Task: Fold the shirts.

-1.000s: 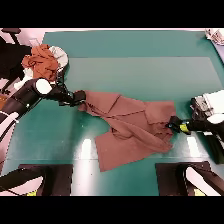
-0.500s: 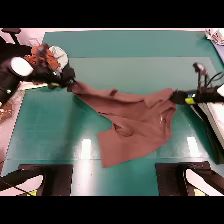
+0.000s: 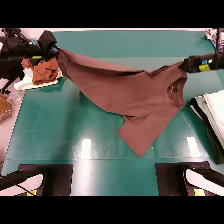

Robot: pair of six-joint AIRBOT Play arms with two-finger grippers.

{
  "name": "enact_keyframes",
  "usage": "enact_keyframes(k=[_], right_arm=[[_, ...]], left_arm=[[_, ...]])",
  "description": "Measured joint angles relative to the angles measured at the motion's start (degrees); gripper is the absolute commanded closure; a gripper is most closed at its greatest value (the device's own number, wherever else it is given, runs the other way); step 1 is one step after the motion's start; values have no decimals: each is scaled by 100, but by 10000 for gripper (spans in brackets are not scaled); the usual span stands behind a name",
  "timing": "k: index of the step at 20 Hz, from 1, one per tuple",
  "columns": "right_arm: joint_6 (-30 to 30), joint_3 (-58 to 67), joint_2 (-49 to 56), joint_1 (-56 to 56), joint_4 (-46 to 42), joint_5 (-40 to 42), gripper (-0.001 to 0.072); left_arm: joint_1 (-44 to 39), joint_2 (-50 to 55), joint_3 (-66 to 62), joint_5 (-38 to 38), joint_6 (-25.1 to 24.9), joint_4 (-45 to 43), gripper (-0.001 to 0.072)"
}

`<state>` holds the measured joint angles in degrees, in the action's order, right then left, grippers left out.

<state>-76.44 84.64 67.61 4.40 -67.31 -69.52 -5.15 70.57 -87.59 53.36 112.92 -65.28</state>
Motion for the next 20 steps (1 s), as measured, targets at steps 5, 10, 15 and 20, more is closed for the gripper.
enact_keyframes(k=[5, 10, 15, 20], right_arm=[[-9, 671, 144, -94, -26, -562, 694], [-50, 813, 15, -105, -26, -800, 694], [-238, 890, 431, -107, -28, -280, 695], [-313, 2697, 1602, -157, -31, 872, 695]], left_arm=[[11, -7, -125, 549, -33, 11, 679], [11, -13, -149, 887, -177, 74, 680], [48, 157, -208, 96, -111, 131, 682], [658, 1209, -1445, -1167, 120, 1899, 682]])
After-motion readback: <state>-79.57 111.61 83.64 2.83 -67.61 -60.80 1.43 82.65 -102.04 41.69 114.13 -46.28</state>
